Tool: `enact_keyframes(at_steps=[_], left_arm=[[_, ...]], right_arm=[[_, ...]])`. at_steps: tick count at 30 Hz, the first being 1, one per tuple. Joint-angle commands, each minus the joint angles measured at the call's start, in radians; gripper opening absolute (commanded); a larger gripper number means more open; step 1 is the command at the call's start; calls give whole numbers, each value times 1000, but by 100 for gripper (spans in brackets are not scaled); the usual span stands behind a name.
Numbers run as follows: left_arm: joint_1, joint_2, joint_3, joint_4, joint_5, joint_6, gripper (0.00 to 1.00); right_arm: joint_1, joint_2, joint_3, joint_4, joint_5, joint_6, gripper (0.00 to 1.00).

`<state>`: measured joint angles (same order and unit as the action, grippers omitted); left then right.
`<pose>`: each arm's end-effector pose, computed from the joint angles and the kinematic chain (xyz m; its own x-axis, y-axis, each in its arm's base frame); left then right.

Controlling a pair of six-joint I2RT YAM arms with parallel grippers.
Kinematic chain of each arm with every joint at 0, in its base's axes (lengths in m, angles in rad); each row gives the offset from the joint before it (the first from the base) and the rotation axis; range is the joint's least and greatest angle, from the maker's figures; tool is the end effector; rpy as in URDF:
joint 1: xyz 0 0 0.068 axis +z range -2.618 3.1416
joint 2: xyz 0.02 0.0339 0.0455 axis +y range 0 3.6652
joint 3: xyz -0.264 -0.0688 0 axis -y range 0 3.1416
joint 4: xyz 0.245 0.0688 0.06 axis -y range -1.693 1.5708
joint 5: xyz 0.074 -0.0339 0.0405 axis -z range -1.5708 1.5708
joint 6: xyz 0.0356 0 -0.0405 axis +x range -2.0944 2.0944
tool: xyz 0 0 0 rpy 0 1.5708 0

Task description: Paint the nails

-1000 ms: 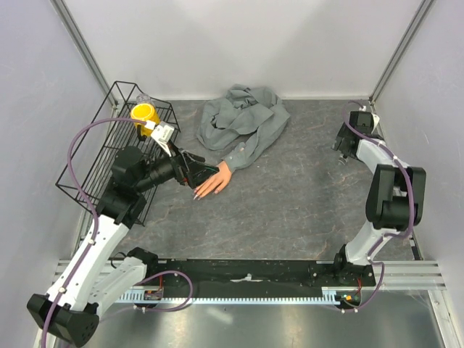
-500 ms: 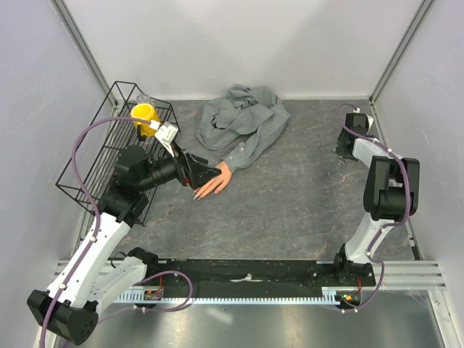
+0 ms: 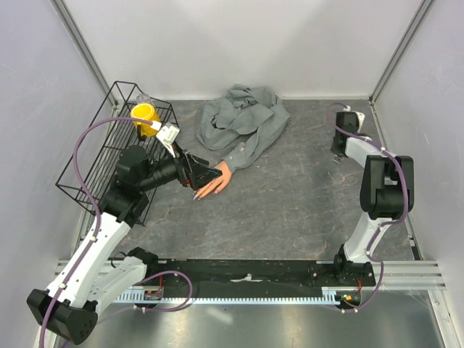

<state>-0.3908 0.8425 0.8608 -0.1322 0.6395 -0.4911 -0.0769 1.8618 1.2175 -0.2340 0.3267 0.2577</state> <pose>0.1676 -0.0920 0.3633 -0.4954 -0.2052 -0.8441 0.7034 0.4755 -0.5284 0.3944 -0.0418 0.1843 -0.6714 0.2938 -0.6803 0.4635 0.8828 -0.0761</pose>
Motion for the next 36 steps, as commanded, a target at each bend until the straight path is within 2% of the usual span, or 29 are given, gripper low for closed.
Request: enact_keyframes(at_steps=[1,3,5,6,8,9,14,20,26,27,28,30,33,36], left_arm=[[-6,-17,-11,9,31,-4,93],[-11,-23,-29,9,26,-3,92],[-11,-22,-39,9,23,0,92],[-13,-22,-40,-4,23,5,92],[-13,-22,-40,-12,15,13,92],[-13,-23,-39,-18,14,17,92],[-16,-28,-39,-53,-23,52,89],[-34,-2,-57,-78,-54,33,82],[-88,-63,-95,-116,-139,20,82],[-91,-71,-100,-121,-147,20,82],[-97,-78,-101,-127,-155,23,82],[-106,-82,-111,-144,-184,28,82],[-131,-77,-127,-147,-213,25,81],[-164,-45,-123,-147,-224,20,81]], right_arm=[[173,-97,-37,-47,112,-3,0],[283,-151,-77,-64,141,14,0],[365,-252,-165,-68,108,46,0],[461,-319,-194,-74,113,54,0],[564,-381,-278,-74,114,81,0],[666,-424,-301,-88,112,97,0],[969,-454,-371,-139,170,269,0],[1137,-304,-322,-160,270,365,0],[1201,-273,-308,-142,302,403,3],[1204,-279,-311,-139,299,410,6],[1207,-286,-315,-136,293,413,19],[1207,-322,-340,-130,291,425,30],[1207,-397,-383,-113,284,430,53],[1207,-490,-400,-136,275,426,68]])
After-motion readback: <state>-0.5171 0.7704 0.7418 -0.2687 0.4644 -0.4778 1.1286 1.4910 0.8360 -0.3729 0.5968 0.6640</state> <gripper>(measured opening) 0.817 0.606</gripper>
